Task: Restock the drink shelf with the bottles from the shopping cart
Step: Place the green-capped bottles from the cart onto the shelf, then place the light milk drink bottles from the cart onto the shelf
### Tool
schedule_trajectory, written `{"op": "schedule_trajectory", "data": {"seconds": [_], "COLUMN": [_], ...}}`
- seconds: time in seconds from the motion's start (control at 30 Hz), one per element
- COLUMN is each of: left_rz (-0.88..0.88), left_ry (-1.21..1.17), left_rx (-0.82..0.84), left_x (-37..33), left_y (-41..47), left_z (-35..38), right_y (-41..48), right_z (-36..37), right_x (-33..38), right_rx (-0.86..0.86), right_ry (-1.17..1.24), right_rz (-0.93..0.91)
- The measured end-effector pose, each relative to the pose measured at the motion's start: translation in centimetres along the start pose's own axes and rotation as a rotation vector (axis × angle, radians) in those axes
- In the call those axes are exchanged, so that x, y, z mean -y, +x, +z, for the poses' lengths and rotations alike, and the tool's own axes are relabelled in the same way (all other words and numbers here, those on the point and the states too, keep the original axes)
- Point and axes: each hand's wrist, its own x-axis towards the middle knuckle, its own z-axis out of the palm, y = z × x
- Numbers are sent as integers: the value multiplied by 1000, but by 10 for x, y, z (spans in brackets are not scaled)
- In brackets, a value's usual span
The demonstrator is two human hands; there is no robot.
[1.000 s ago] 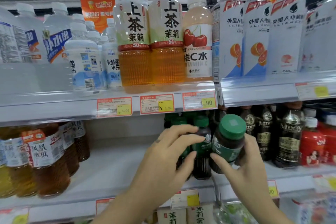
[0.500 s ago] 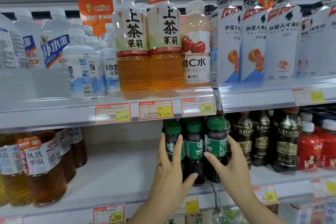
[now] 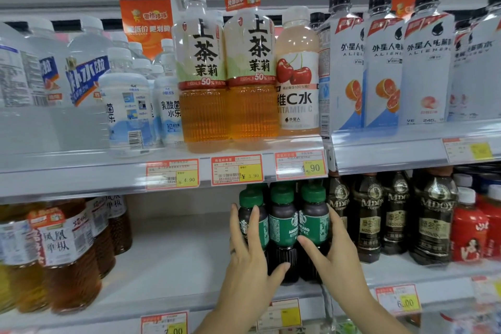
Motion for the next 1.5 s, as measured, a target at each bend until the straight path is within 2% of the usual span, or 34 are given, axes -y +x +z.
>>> {"op": "schedule_trajectory", "data": {"seconds": [0.17,0.3,0.37,0.43,0.5,0.57,0.63,0.77,0.87,1.07,1.27,1.37,1.5], "left_rz": [1,9,7,7,42,128,178,139,-72,-749,-1424,-1586,-1713], "left_ry": [-2,-31,-55,-77,-85,-58,-37,29,103,162,184,150,98], "left_rx": [-21,-12,13,18,-13,-111,-202,-337,-314,-185,-122,-70,-42], "left_x": [-2,-3,-1,3,9,22,42,98,147,219,243,261,284], "left_y": [3,6,6,2,-11,-28,-49,-116,-196,-393,-550,-605,-660], "left_z": [4,6,4,-1,-8,-20,-33,-54,-68,-91,-92,-75,-46], "right_y": [-5,-7,-10,-15,-24,-36,-50,-89,-134,-252,-375,-434,-510], "right_z": [2,0,-2,-2,3,15,37,99,162,297,409,452,496], "right_x": [-3,-3,0,7,18,31,44,64,73,76,75,63,30], "right_rx": [-126,-81,-121,-216,-253,-168,3,317,545,1140,1572,1737,1894], "right_ry": [-393,-327,-294,-297,-278,-228,-166,-40,22,-12,-150,-197,-347], "right_rz": [-54,-3,-15,-107,-273,-430,-515,-525,-477,-260,-199,-162,-219]}}
